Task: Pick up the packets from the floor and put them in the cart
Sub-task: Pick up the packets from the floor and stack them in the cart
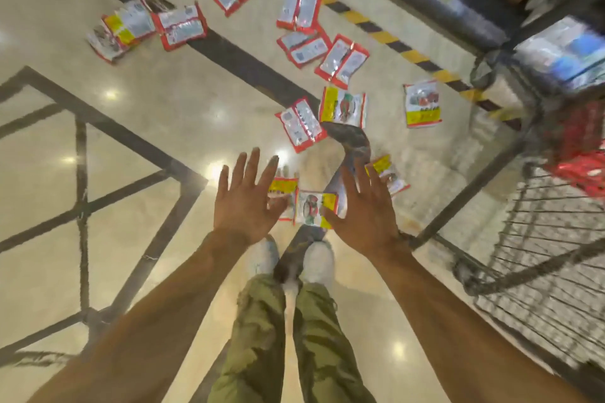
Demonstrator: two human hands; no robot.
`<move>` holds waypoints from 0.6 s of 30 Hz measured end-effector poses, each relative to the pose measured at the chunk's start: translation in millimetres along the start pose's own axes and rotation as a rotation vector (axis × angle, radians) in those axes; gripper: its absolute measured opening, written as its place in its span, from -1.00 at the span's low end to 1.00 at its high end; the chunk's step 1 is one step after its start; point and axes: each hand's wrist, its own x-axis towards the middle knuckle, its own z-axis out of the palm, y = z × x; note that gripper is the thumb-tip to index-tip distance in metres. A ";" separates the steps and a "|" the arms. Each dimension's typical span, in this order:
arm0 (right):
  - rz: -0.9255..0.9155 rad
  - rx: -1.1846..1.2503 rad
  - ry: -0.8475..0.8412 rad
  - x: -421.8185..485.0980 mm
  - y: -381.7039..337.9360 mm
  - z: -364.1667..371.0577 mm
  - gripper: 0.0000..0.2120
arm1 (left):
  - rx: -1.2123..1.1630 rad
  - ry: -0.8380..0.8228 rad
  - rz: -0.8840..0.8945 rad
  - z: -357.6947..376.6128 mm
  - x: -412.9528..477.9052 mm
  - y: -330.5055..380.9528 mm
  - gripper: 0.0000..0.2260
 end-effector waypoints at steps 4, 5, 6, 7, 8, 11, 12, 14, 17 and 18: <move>-0.011 0.015 -0.006 19.3 26.1 100.3 -0.22 | -0.033 -0.056 0.027 95.4 41.6 -20.1 -0.32; -0.016 0.020 -0.005 22.5 32.0 126.5 -0.23 | -0.032 -0.086 0.029 120.3 50.1 -26.2 -0.32; -0.024 0.018 -0.011 25.9 37.0 152.0 -0.23 | -0.031 -0.103 0.028 145.0 58.0 -32.7 -0.33; -0.032 0.010 -0.022 29.3 41.5 175.9 -0.23 | -0.029 -0.112 0.022 168.2 65.1 -38.7 -0.33; -0.037 0.001 -0.042 34.2 45.5 197.8 -0.22 | -0.025 -0.123 0.012 191.2 72.3 -45.1 -0.32; -0.019 -0.027 -0.164 48.2 55.4 259.0 -0.19 | -0.032 -0.179 -0.040 256.4 91.1 -62.0 -0.29; -0.015 -0.036 -0.189 52.9 58.5 277.6 -0.17 | -0.045 -0.193 -0.070 275.7 98.0 -67.1 -0.27; -0.017 -0.051 -0.231 61.4 65.3 313.7 -0.15 | -0.104 -0.234 -0.172 312.6 112.4 -76.7 -0.23; -0.010 -0.059 -0.317 77.5 77.1 361.0 -0.07 | -0.234 -0.252 -0.378 358.5 137.9 -87.5 -0.19; -0.014 -0.071 -0.332 82.1 80.8 373.3 -0.07 | -0.291 -0.248 -0.439 371.1 145.6 -88.5 -0.21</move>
